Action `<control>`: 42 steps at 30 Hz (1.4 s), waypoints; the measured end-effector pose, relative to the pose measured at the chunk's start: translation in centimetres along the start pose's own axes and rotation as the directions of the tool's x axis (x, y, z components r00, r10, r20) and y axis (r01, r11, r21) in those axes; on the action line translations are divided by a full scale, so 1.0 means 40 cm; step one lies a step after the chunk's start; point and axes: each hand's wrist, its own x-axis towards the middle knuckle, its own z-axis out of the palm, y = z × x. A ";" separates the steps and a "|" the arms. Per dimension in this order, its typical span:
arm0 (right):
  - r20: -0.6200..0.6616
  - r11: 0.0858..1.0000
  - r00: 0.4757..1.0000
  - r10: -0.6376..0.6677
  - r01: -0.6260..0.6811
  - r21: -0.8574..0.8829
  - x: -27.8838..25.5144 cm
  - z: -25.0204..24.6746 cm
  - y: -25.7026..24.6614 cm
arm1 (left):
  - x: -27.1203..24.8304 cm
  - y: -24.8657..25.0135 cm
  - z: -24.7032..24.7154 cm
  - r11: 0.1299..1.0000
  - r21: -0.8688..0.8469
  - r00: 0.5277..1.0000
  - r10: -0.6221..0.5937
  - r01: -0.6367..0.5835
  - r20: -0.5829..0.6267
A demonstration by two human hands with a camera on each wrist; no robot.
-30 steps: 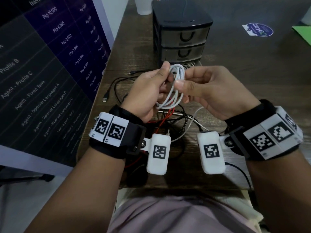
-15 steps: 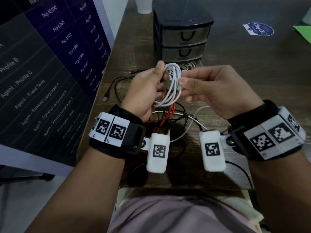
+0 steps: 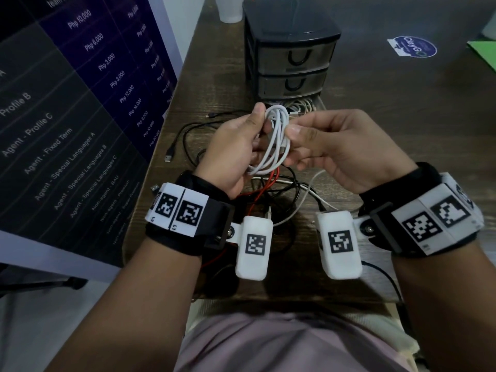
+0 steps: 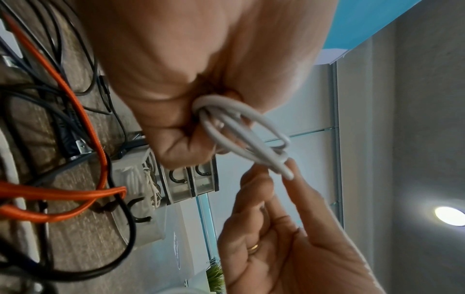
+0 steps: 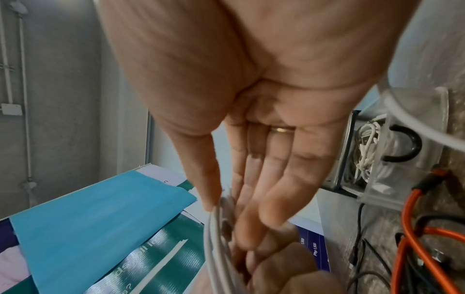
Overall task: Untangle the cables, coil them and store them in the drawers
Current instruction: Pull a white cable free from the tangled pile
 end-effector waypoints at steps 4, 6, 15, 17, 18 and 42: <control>0.028 1.000 1.000 -0.010 0.009 0.009 -0.004 -0.003 -0.003 | -0.001 -0.004 0.004 1.000 0.001 1.000 0.004 -0.004 0.013; 0.039 0.999 0.999 -0.011 0.009 0.042 -0.007 -0.005 -0.002 | 0.000 -0.005 0.008 1.000 0.000 1.000 0.015 -0.015 0.013; -0.080 0.999 0.997 0.017 -0.020 -0.038 -0.001 0.000 -0.004 | 0.014 -0.022 0.004 0.995 0.100 0.999 0.031 -0.027 -0.039; -0.118 0.999 0.993 -0.004 0.000 -0.040 0.004 0.005 0.002 | 0.013 -0.020 0.005 0.980 0.187 0.994 0.080 -0.066 -0.073; -0.129 0.999 0.991 -0.015 0.011 -0.031 0.004 0.006 0.004 | 0.012 -0.019 0.005 0.971 0.223 0.992 0.100 -0.080 -0.078; 0.153 0.992 0.988 -0.003 -0.016 0.125 -0.002 -0.005 0.014 | 0.035 -0.020 -0.040 0.995 -0.099 0.998 -0.010 0.016 0.064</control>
